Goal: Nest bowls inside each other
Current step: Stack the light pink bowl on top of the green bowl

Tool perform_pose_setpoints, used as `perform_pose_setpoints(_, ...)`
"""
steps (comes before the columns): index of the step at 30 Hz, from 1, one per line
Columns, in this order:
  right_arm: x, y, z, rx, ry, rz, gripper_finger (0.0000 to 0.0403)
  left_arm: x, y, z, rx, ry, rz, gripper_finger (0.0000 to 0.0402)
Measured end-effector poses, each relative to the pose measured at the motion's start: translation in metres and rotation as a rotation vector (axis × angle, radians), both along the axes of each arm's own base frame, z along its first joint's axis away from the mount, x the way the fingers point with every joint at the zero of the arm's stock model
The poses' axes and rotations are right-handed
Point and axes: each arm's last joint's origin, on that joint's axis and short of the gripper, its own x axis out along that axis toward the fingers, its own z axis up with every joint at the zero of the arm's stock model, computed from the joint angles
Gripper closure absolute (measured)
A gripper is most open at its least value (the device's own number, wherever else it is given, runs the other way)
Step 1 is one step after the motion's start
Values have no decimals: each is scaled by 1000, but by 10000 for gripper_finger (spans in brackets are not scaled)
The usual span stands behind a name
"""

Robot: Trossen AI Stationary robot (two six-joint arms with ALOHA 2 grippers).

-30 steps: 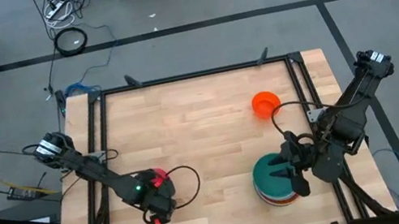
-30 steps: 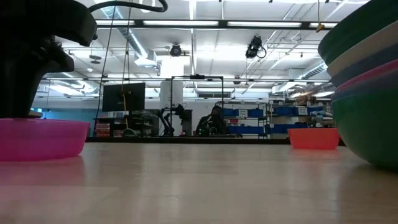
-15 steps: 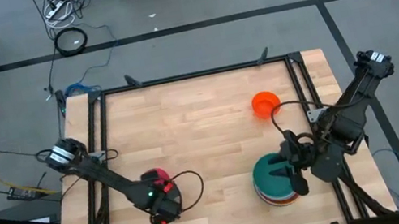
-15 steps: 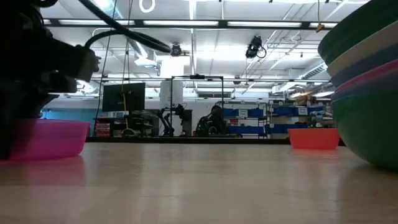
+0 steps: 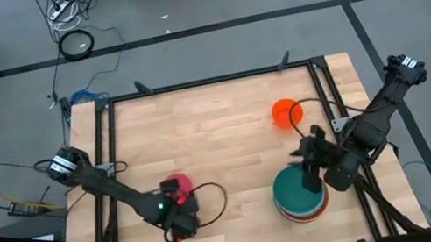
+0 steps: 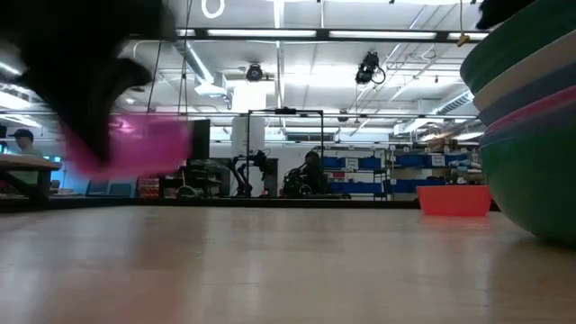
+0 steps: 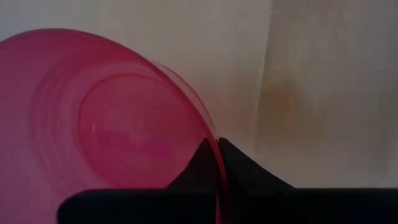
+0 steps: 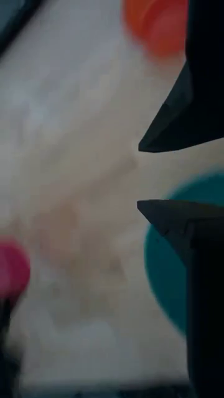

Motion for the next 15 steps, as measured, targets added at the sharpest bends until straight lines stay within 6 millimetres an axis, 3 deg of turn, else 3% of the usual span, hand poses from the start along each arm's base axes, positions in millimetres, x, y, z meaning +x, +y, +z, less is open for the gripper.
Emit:
perform_pose_setpoints(6,-16,-18,-6,-32,88,-195,296,59,18,108,114,-426,-242,398)
perform_pose_setpoints(9,-21,-22,-7,-51,114,-232,300,87,30,147,102,-596,-376,398)
perform_pose_setpoints(12,-24,-26,-7,-67,133,-275,300,109,38,157,81,-662,-474,398)
perform_pose_setpoints(15,-30,-34,-7,-93,151,-357,301,132,41,147,8,-683,-546,398)
